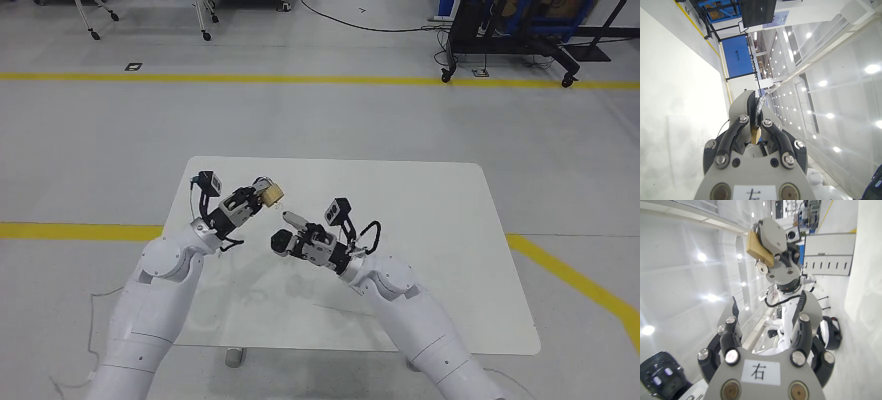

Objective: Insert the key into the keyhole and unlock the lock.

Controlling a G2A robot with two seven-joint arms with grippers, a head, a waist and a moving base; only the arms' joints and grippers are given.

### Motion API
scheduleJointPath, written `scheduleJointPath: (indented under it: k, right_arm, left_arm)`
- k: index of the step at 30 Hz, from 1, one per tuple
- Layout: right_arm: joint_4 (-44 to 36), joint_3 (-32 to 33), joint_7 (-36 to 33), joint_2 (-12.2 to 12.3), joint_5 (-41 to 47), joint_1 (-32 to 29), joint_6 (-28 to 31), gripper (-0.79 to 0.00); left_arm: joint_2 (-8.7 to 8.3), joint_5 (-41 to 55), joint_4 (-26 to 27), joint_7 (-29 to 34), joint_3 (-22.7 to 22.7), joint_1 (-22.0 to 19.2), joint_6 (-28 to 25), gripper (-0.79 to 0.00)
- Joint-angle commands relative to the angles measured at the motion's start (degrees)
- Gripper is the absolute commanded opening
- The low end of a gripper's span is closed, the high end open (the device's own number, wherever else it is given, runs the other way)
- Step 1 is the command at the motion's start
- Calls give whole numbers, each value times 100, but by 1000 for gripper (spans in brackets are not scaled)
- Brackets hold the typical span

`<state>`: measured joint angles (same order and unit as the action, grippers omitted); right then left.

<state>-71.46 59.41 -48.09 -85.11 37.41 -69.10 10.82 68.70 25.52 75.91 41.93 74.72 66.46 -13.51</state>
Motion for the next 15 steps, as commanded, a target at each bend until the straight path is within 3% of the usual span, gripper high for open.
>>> scheduleJointPath:
  k: [1,13,15]
  right_arm:
    - [116,6,-203,-4,145,90,-32,-431]
    - [512,-80,-88,-63,374,407,5,-449]
    - [572,-86,-51,-70,396,437,5,-508]
  left_arm:
    - [-2,15,11,60,-3,4,-25,-785]
    - [-12,46,-5,145,34,7,-121,-785]
    - [-15,29,-5,165,33,1,-130,-785]
